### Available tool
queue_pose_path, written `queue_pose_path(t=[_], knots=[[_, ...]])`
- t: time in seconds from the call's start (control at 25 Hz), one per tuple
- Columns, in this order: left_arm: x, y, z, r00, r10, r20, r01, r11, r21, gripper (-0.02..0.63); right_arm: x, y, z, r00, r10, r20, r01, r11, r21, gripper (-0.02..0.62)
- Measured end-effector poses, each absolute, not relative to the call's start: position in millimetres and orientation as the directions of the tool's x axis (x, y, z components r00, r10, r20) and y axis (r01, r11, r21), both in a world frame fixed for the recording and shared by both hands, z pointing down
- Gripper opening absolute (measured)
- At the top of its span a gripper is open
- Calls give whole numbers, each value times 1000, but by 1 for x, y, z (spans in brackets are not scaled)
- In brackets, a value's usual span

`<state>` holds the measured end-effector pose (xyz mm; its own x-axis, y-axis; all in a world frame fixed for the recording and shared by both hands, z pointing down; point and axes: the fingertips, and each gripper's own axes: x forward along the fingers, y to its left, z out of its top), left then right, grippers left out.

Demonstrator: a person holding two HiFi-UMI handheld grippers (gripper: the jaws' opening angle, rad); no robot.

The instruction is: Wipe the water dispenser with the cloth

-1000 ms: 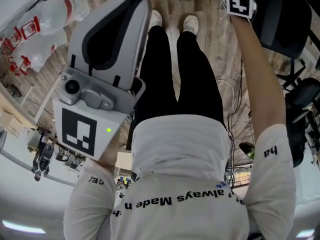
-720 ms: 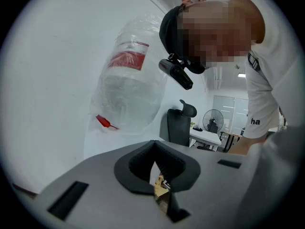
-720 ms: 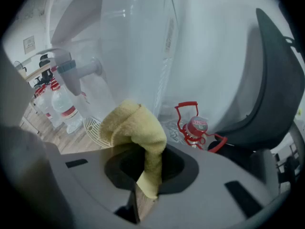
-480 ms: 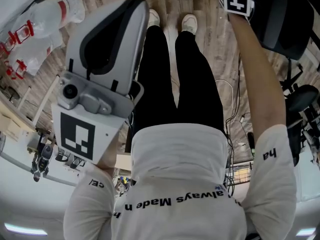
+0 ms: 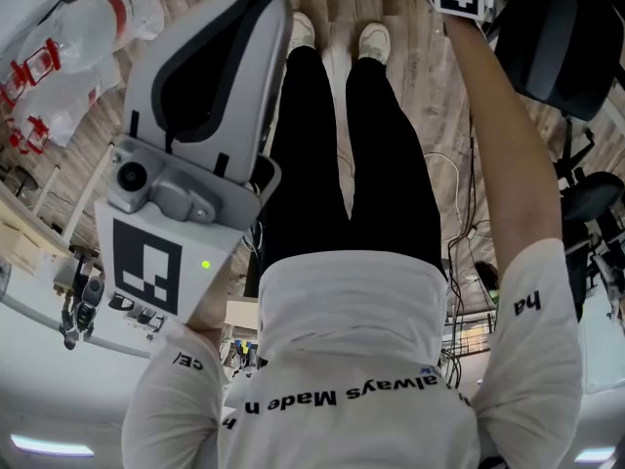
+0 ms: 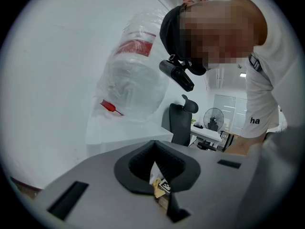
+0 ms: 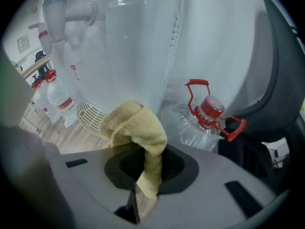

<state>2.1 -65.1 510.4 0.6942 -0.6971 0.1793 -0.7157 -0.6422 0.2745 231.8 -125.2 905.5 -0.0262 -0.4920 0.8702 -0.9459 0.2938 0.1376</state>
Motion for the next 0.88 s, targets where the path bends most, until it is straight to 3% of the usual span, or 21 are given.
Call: queue_pose_path(t=[0.64,0.88], knots=[[-6,-63,510,676,-717,171,-732,-627,266,18,227,-103,926,-4,-425,905,-938,316,145,60],[-9,-62,497,673,-725,146,-733,-627,263,18,210,-79,885,-101,-511,853,-946,315,76,60]])
